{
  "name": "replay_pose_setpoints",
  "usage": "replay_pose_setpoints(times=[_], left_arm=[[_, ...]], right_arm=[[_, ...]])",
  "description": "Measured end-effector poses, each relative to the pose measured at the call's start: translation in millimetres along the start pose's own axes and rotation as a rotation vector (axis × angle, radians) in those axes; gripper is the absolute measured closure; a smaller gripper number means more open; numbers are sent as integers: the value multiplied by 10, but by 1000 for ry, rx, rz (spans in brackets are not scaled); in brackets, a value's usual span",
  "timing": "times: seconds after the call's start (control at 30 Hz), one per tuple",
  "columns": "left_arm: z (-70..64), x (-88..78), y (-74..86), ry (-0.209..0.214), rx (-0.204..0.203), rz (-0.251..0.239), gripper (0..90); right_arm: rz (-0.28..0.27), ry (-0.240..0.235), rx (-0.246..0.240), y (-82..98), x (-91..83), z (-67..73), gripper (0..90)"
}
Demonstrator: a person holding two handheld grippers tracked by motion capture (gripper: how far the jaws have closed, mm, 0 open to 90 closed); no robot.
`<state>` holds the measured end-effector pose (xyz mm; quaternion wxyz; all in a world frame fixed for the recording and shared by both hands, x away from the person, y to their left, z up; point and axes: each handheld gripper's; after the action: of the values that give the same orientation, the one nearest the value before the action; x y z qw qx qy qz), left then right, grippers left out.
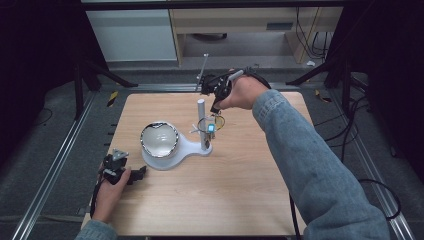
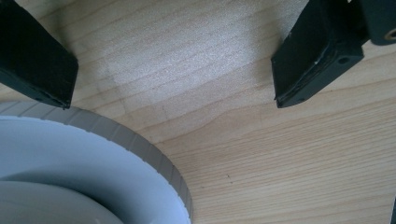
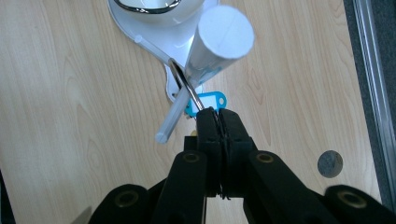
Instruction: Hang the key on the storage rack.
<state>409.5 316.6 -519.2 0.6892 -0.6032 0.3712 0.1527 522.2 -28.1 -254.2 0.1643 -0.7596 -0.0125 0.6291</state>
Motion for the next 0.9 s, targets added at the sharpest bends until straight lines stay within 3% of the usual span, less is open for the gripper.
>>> replay_pose_setpoints(times=[0.2, 0.47, 0.9], left_arm=[[0, 0, 0, 0, 0, 1, 0], [0, 0, 0, 0, 0, 0, 0], [-1, 0, 0, 0, -1, 0, 0]], right_arm=[[7, -11, 17, 48, 46, -31, 831], [-9, 22, 48, 146, 16, -71, 774], [12, 37, 108, 378, 97, -124, 600]])
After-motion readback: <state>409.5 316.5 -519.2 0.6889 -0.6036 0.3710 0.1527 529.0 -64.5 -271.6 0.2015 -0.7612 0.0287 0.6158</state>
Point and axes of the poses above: each handheld gripper's, and its own axes: x roughly forward along the jaws, y roughly out of its underside, z roughly to its left
